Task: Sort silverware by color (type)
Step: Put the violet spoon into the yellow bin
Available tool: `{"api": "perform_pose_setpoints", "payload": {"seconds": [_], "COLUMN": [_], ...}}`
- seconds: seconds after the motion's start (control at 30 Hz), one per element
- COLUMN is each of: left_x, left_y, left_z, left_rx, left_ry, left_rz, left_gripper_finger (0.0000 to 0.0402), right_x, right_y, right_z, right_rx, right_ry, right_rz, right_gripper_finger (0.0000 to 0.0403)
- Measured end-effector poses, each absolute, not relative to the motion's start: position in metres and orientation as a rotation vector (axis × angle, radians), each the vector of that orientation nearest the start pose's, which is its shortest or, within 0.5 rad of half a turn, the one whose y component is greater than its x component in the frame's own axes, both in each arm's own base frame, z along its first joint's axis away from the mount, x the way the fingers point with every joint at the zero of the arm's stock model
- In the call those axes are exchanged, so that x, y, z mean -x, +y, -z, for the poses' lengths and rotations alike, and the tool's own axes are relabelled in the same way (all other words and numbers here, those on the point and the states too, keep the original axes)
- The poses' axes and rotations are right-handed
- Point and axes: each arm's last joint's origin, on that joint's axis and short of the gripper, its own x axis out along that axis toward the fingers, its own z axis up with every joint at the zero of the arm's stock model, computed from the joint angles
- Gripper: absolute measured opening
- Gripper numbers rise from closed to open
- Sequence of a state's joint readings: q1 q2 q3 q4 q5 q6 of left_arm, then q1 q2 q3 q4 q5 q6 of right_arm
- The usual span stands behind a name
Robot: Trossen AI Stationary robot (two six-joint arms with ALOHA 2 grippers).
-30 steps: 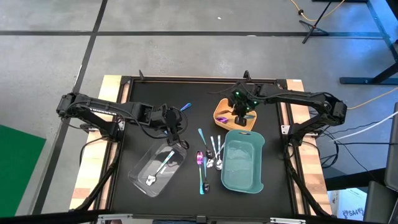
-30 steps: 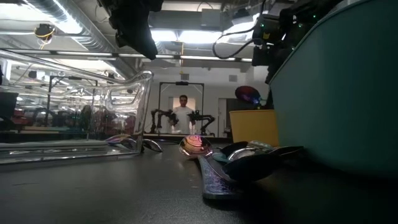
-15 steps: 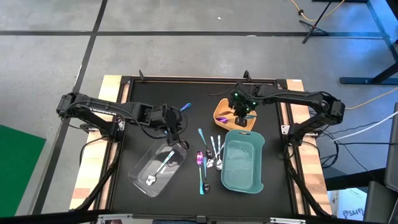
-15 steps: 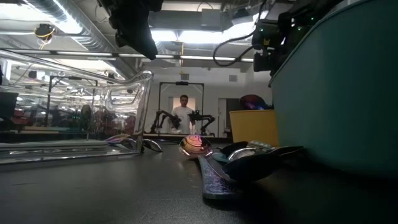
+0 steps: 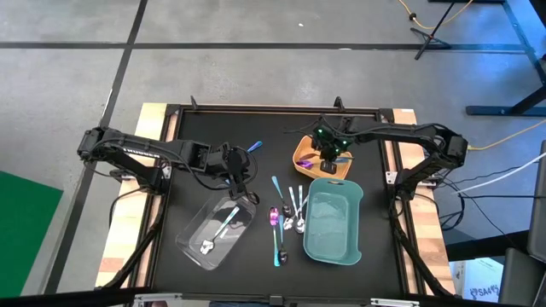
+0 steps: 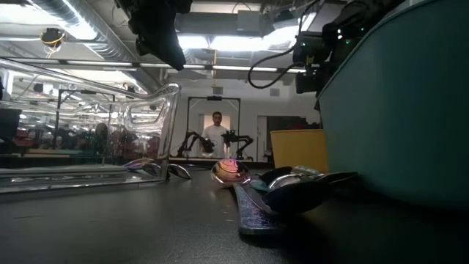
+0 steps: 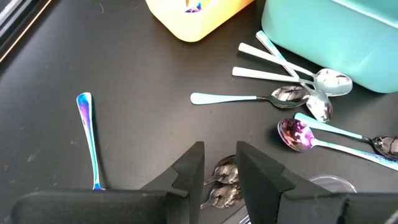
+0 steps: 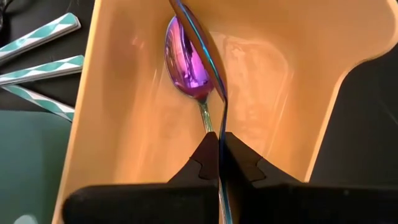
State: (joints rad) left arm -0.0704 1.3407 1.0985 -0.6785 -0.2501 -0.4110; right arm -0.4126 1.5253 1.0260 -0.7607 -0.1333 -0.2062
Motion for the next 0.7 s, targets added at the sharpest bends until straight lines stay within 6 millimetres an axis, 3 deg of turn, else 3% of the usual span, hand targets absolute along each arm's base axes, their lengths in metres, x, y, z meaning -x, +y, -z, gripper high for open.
{"api": "perform_pose_setpoints", "payload": {"seconds": [0.4,0.7], "left_x": [-0.2698,-0.2698], "left_y": [-0.0118,-0.0118], "left_z": [-0.2838,-0.2838], "left_rx": [0.234,0.231], "left_ry": [0.858,0.859], "left_rz": [-0.349,-0.348], "left_gripper_finger": [0.0087,0.0087], "right_x": [-0.2597,-0.2596], "right_y": [-0.1094,-0.1094], "right_z": [-0.2109,-0.2108], "right_rx": [-0.16,-0.16], "right_ry": [1.225,1.226], "right_rz": [0.114,0.114], "right_gripper_finger": [0.0071,0.0079]}}
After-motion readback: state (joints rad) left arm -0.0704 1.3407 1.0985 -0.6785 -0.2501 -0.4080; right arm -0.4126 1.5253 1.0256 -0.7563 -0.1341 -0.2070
